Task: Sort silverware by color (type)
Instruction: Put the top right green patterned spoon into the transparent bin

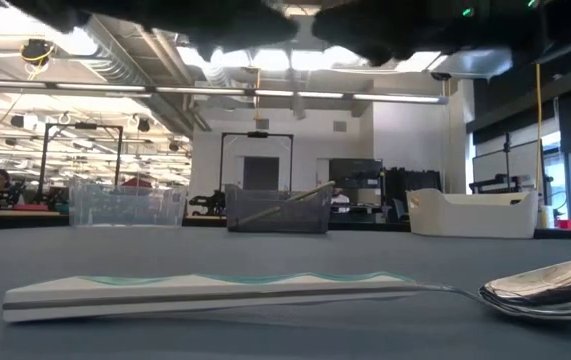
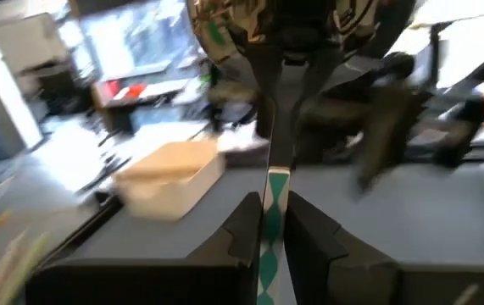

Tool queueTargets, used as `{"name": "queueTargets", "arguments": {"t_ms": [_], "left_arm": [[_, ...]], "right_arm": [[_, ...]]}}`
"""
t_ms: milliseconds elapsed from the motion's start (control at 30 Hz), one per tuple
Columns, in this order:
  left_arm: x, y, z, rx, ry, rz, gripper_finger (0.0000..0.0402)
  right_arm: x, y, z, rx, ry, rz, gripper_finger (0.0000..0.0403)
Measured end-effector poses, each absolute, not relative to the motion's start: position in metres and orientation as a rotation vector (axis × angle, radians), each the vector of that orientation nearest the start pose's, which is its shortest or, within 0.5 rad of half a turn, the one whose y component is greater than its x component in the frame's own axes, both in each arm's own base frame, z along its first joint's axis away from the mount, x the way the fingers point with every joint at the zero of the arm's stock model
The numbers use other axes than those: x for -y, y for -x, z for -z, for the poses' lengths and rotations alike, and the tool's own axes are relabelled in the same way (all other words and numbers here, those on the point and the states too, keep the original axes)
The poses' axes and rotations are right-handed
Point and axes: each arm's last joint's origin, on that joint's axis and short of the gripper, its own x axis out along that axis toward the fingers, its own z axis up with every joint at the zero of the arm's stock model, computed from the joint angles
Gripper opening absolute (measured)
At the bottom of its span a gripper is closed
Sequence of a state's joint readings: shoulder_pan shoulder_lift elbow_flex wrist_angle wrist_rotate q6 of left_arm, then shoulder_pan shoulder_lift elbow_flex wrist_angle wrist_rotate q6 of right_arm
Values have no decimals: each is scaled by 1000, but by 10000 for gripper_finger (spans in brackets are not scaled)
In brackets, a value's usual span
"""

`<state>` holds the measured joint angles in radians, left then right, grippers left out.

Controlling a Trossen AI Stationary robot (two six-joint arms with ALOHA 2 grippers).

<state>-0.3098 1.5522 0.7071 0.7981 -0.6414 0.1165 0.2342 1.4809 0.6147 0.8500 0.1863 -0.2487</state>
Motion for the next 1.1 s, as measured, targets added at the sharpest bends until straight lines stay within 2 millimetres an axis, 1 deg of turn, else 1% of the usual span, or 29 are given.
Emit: {"name": "queueTargets", "arguments": {"t_ms": [67, 167, 267, 400, 533, 633, 733, 967, 1100], "left_arm": [[76, -295, -224, -131, -137, -405, 31], [64, -280, -229, -230, -99, -511, 33], [45, -265, -231, -334, -47, -584, 35], [14, -242, -238, -433, -7, -705, 36], [-24, -220, -242, -539, 40, -815, 37], [-51, -205, -240, -628, 77, -899, 37], [-73, -195, -236, -704, 88, -996, 38], [-118, -174, -234, -798, 53, -1164, 38], [-136, -161, -234, -836, 47, -1237, 38]], "right_arm": [[-63, -281, -224, -66, 271, -28, 166], [-62, -267, -232, -152, 302, 5, 173], [-59, -253, -237, -225, 330, 5, 174], [-56, -244, -240, -282, 327, 27, 174], [-53, -241, -238, -323, 360, 88, 174], [-51, -241, -238, -329, 428, 163, 174], [-44, -243, -242, -306, 466, 227, 175], [-15, -249, -238, -354, 455, 296, 175], [2, -252, -234, -385, 465, 343, 175]]}}
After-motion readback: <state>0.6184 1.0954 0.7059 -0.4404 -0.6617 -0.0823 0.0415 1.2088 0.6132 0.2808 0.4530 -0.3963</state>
